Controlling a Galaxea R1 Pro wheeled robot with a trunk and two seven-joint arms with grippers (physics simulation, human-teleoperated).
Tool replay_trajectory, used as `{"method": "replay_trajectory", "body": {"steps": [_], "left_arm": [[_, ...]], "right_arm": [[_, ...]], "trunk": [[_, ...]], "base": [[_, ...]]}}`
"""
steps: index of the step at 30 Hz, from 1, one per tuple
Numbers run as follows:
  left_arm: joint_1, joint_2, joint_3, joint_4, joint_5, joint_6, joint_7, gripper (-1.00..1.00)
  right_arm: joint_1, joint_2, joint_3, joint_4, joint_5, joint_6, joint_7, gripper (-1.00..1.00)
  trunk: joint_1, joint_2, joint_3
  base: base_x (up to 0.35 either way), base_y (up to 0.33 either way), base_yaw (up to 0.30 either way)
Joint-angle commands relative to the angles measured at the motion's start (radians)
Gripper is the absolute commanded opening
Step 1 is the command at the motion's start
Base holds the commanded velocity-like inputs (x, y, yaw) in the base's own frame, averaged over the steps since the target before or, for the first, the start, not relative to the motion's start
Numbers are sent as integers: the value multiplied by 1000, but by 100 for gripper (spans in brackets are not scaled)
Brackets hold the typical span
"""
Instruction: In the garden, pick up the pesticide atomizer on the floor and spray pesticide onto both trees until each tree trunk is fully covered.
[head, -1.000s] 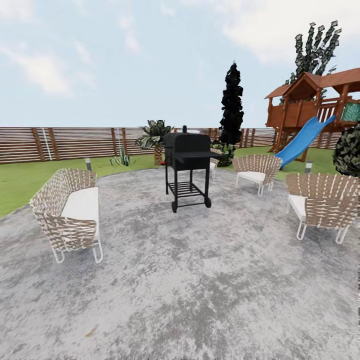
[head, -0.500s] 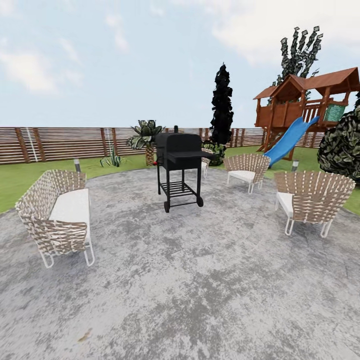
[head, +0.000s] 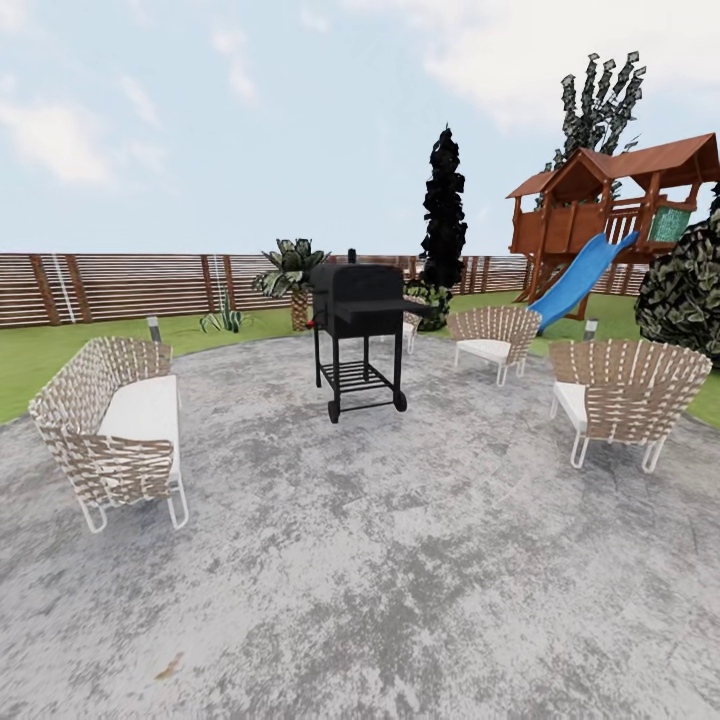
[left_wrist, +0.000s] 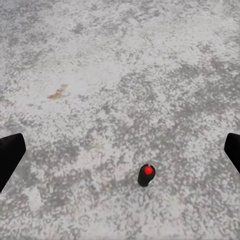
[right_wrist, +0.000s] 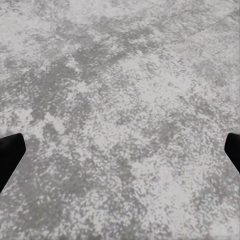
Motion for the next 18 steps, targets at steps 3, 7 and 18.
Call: {"method": "replay_trajectory", "body": {"steps": [3,7,18], "left_arm": [[-1,0,-1,1,6,-3,0,100],[-1,0,0,2,6,-2,-1,100],[-1,0,0,2,6,-2,-1,100]], "right_arm": [[-1,0,2,1,-8,-3,0,100],[-1,0,2,1,-8,-3,0,100],[-1,0,2,2,-7,-3,-2,100]], "trunk": [[12,-22,-11],[27,-50,-23],[69,-127,-71]], "base": [[0,0,0],[0,0,0],[0,0,0]]}}
